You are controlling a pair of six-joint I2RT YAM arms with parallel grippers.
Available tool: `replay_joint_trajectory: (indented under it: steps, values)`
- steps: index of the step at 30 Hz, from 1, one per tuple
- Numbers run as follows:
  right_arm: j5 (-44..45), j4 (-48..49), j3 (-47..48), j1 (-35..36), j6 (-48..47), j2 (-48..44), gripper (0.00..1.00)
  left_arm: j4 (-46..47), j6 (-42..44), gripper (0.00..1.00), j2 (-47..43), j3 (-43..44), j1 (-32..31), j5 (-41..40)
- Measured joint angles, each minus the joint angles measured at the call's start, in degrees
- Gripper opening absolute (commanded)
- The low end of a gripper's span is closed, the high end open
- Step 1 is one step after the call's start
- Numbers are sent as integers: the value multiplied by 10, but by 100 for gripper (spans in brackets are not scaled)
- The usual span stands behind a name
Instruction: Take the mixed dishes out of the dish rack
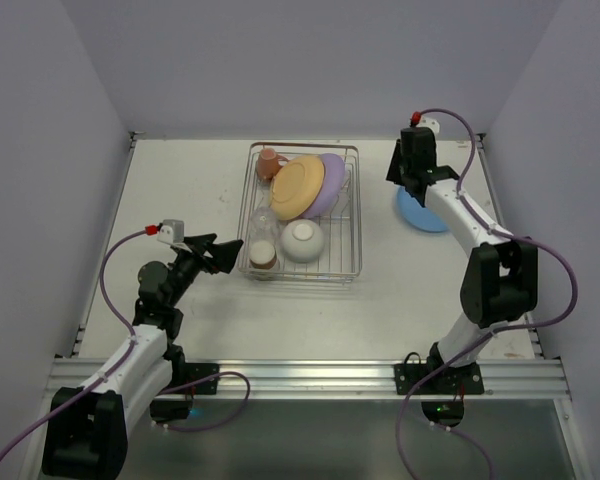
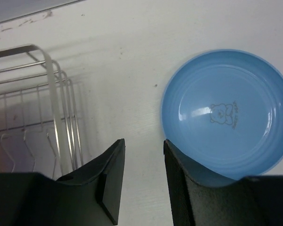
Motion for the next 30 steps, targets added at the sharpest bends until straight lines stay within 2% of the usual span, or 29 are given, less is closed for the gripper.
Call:
replay_joint_trajectory:
  steps: [5, 10, 15, 21, 30]
  values:
    - [-73, 63, -73, 0, 2, -73, 48, 0, 0, 100, 0, 0, 0, 0]
    - [-137, 109, -89, 0, 4, -98, 53, 0, 0, 100, 0, 0, 0, 0]
    - [-204, 166, -135, 0, 17, -110, 70, 0, 0, 100, 1, 0, 0, 0]
    - [-270, 210, -158, 0, 31, -113, 77, 0, 2, 100, 1, 0, 0, 0]
    - [-360, 278, -173, -7, 66, -101, 80, 0, 2, 100, 1, 0, 0, 1]
